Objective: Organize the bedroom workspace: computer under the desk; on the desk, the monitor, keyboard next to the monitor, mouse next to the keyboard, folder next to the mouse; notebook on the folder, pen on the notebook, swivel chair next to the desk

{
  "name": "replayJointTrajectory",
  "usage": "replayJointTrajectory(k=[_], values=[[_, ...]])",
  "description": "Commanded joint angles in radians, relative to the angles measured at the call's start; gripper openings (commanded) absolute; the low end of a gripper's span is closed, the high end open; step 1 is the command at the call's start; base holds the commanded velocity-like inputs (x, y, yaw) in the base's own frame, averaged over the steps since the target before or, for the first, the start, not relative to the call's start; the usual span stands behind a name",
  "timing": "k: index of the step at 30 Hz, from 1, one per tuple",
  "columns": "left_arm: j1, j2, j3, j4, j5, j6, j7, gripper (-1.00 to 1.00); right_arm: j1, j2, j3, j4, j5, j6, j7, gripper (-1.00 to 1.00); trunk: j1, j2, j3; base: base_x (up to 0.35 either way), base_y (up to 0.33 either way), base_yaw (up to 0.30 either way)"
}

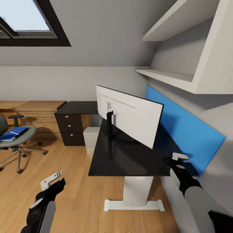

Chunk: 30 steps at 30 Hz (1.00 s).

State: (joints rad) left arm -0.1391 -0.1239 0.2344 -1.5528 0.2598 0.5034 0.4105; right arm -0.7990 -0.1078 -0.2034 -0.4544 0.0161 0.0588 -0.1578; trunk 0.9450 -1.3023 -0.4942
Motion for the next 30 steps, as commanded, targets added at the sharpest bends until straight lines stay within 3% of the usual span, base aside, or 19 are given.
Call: replayJointTrajectory(k=[1, 5, 9, 14, 17, 19, 23, 27, 30], values=[[-0.001, -0.001, 0.0, -0.001, 0.01, 0.003, 0.006, 1.0, 0.0, 0.001, -0.002, -0.002, -0.001, 0.006, 0.003, -1.0, -0.001, -0.001, -0.001, -0.294, 0.196, 0.0], [-0.001, -0.001, -0.003, 0.0, 0.01, 0.004, 0.004, 1.0, 0.001, 0.006, 0.0, -0.004, -0.001, 0.008, 0.003, -1.0, -0.001, -0.001, -0.001, -0.293, 0.197, 0.0], [-0.001, -0.002, -0.017, 0.001, 0.01, 0.005, 0.004, 1.0, 0.001, 0.036, -0.001, -0.004, 0.002, 0.009, 0.001, -1.0, -0.001, -0.001, -0.001, -0.291, 0.2, 0.0], [-0.001, -0.001, -0.068, 0.016, 0.01, 0.005, 0.005, 1.0, 0.003, 0.075, 0.0, -0.003, 0.004, 0.007, 0.0, -1.0, -0.001, -0.001, -0.001, -0.289, 0.203, 0.0], [-0.001, -0.001, -0.134, 0.046, 0.01, 0.004, 0.008, 1.0, 0.008, 0.119, 0.0, -0.002, 0.005, 0.002, 0.002, -1.0, -0.001, -0.001, -0.001, -0.244, 0.215, 0.0], [-0.001, -0.001, -0.146, 0.053, 0.009, 0.004, 0.008, 1.0, 0.011, 0.132, 0.001, -0.002, 0.004, -0.001, 0.004, -1.0, -0.001, -0.001, -0.001, -0.114, 0.225, 0.0], [-0.001, -0.002, -0.156, 0.058, 0.009, 0.005, 0.008, 1.0, 0.014, 0.161, 0.003, -0.003, 0.004, -0.003, 0.004, -1.0, -0.001, -0.001, -0.001, -0.046, 0.232, 0.0], [-0.001, -0.002, -0.172, 0.061, 0.009, 0.006, 0.008, 1.0, 0.015, 0.21, 0.004, -0.003, 0.006, -0.004, 0.0, -1.0, -0.001, -0.001, -0.001, -0.01, 0.239, 0.011], [-0.001, -0.002, -0.174, 0.065, 0.009, 0.006, 0.009, 1.0, 0.015, 0.218, 0.004, -0.002, 0.007, -0.004, -0.001, -1.0, -0.001, -0.001, -0.001, -0.002, 0.117, 0.127]])
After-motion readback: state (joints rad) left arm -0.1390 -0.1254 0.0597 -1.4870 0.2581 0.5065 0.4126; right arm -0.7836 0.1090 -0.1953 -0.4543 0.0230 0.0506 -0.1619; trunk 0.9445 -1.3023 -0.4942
